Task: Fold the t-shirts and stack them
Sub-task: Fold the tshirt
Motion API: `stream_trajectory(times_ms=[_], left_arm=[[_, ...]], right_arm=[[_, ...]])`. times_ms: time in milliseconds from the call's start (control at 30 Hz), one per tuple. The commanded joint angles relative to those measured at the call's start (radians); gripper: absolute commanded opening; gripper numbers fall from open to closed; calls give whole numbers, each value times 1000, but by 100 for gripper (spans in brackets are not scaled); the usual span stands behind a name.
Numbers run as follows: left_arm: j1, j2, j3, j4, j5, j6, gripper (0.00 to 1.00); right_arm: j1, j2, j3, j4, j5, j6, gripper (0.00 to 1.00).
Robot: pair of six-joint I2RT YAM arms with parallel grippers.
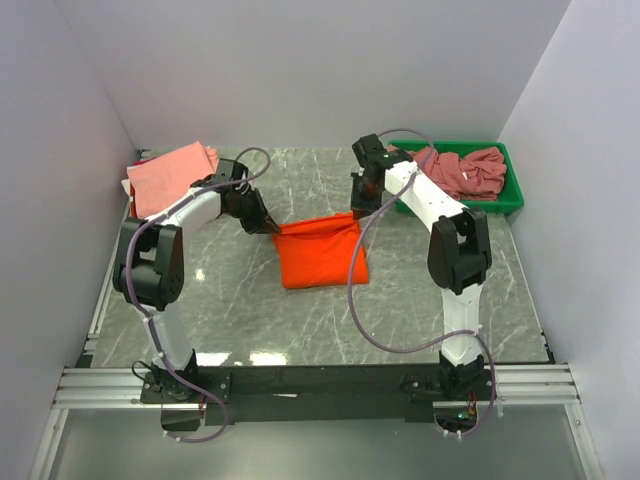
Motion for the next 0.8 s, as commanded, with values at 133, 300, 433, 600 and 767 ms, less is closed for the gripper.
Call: stream_trajectory(times_ms=[133,300,433,600,767], left_arm=[[31,36,69,-5,-34,29,8],[40,22,122,-27,-102,31,58],[47,-27,132,-21,-123,52,64],[47,-126,-4,74,-79,57,67],[47,-210,-164,180,-7,42,69]], right_arm=[[-36,67,136,-26,8,-56,7],[-39,109,249,-62,-32,-96,50],[-38,50,238,-35,-55,-119,53],[-30,-97,92,28,-95,-136,53],[7,-227,-100,106,-142,-111,53]])
